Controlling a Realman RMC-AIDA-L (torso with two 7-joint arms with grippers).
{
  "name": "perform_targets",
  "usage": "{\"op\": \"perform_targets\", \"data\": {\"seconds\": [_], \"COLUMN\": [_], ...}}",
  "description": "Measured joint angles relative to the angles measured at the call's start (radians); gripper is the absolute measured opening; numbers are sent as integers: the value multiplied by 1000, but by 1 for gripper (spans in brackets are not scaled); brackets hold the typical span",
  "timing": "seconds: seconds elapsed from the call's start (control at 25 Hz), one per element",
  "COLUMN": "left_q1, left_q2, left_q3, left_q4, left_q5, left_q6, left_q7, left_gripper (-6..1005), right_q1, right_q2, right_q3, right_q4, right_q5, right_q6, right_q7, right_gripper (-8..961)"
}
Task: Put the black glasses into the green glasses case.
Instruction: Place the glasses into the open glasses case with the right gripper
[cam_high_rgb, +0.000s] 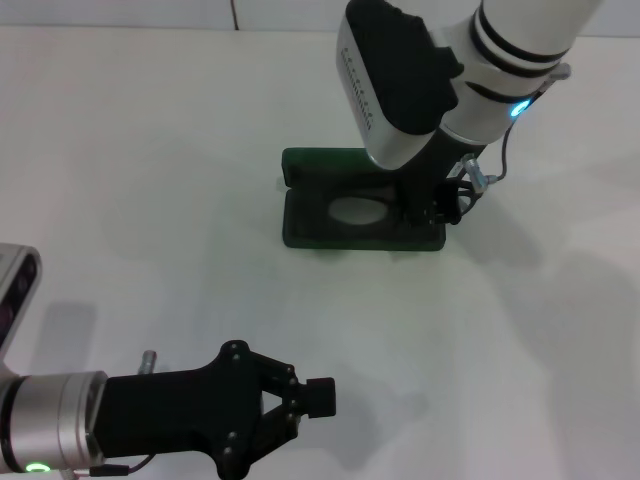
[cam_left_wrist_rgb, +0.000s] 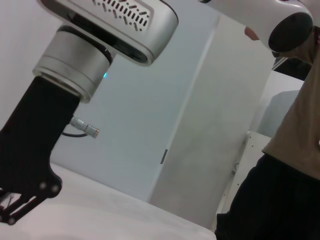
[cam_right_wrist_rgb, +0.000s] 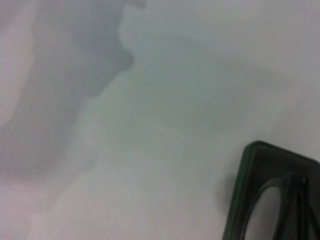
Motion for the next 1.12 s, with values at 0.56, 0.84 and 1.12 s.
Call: {"op": "perform_targets", "data": {"seconds": [0.56, 0.84, 1.12], "left_q1": [-2, -6, -8], "left_q2": [-10, -11, -11], "left_q3": [-5, -6, -6], "left_q4": [0, -1, -1], "left_q5": [-1, -6, -9], "left_q6": [-3, -5, -5], "left_q7": [2, 2, 2], "left_gripper": [29, 29, 29], "right_q1": [8, 10, 11], "right_q2": [0, 0, 0], "right_q3": [-122, -123, -124], "right_q4": [30, 30, 30], "right_q5": [57, 60, 61], "right_q6": [95, 96, 93], "right_q7": [-33, -34, -25], "right_gripper": [131, 135, 138]}}
